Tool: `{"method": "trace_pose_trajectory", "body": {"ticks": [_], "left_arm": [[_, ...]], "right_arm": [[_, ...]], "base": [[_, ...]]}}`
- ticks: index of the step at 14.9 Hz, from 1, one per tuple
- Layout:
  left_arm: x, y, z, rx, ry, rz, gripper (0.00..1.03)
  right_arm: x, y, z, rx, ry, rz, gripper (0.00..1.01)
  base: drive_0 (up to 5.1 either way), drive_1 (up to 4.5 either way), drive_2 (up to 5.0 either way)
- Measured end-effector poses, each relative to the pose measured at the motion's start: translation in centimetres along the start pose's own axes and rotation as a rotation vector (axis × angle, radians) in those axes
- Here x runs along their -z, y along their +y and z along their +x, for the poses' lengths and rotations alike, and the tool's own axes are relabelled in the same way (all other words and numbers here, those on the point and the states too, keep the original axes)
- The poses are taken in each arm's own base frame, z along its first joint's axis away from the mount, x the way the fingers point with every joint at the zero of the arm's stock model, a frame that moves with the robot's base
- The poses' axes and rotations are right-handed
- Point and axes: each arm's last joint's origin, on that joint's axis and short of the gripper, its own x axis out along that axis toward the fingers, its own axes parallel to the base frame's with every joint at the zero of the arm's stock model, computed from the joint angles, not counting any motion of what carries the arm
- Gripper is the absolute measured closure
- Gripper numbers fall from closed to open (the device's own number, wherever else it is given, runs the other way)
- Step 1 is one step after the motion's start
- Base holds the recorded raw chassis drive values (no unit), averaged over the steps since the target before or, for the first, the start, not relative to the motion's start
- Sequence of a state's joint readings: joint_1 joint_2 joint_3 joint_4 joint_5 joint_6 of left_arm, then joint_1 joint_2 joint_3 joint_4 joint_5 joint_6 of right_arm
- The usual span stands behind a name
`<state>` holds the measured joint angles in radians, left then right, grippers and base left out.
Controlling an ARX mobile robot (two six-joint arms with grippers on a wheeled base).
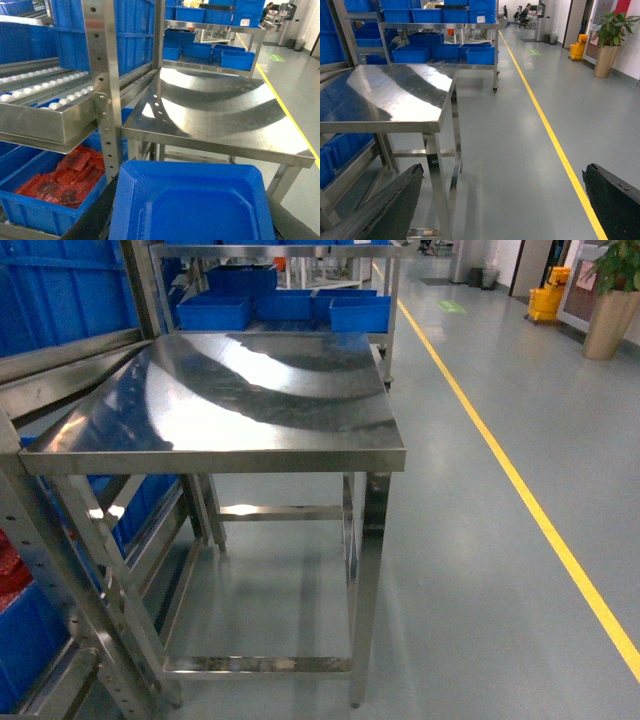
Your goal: Pick blue part to blue bin on bottom shelf
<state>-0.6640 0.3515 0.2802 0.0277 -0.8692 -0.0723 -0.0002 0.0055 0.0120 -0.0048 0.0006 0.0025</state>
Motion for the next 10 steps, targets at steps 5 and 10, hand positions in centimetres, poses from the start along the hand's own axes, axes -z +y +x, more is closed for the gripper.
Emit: {"method": "trace_pose_trajectory", "body": {"ticks": [5,10], "left_arm": [[0.0,0.01,0.0,-0.003,0.0,0.0,0.6],[0.02,0.03,-0.02,-0.003,0.001,0.001,0.6]], "right_arm": [[-0.03,0.0,0.0,0.0,-0.003,0.0,0.03],[0.03,0.0,0.0,0.0,0.003,0.0,0.03]], "base": [[-4.6,3.89,1.0],[-4.6,3.94,0.9]]}}
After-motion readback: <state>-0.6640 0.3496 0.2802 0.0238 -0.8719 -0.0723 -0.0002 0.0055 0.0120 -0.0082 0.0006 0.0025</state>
